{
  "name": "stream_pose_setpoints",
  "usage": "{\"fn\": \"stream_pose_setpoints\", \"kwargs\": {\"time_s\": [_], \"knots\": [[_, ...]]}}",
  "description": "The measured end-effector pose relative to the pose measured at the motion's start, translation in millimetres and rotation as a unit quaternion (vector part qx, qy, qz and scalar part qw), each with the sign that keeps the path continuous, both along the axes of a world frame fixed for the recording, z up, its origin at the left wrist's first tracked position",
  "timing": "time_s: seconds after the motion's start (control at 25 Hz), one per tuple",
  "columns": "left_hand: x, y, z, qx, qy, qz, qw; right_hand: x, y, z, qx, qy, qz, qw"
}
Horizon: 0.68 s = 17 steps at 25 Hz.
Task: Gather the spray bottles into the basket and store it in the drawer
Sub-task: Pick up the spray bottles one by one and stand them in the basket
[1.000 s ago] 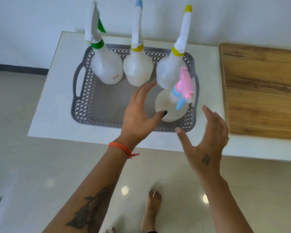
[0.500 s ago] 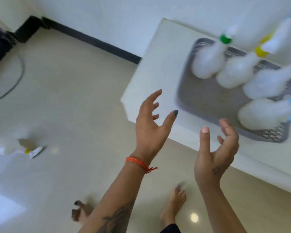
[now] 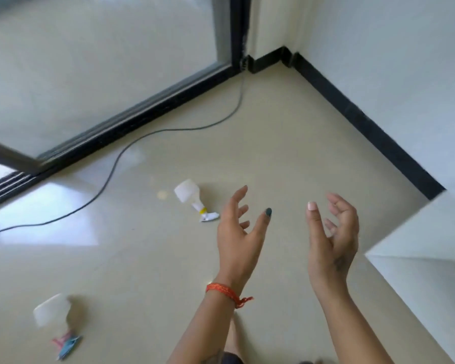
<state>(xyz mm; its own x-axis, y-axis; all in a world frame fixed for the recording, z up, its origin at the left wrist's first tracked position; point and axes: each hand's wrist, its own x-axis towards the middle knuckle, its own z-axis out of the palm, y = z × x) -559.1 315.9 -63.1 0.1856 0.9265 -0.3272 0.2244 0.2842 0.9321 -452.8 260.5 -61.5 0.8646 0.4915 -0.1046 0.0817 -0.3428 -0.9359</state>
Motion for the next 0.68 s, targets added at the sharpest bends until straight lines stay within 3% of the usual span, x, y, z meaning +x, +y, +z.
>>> {"fn": "stream_pose_setpoints", "kwargs": {"time_s": [0.12,0.24,0.44,0.56,0.68], "knots": [[-46.6,44.8,-15.5,-0.013,0.028,0.068,0.997,-31.0,60.5,-13.3,-0.020,0.110,0.004,0.994],[-77.9,85.0,-40.5,-0.022,0.064,0.094,0.993,-55.5,108.0,-42.8,-0.055,0.270,-0.021,0.961],[-110.5,168.1,-135.7,-0.022,0.175,0.070,0.982,-90.5,185.7,-140.1,-0.159,0.504,-0.057,0.847],[-119.9,209.6,-220.6,-0.025,0.264,0.018,0.964,-113.8,220.4,-229.7,-0.199,0.596,-0.084,0.773],[-123.3,228.3,-287.3,-0.045,0.316,-0.031,0.947,-141.0,236.5,-301.7,-0.239,0.634,-0.103,0.728]]}}
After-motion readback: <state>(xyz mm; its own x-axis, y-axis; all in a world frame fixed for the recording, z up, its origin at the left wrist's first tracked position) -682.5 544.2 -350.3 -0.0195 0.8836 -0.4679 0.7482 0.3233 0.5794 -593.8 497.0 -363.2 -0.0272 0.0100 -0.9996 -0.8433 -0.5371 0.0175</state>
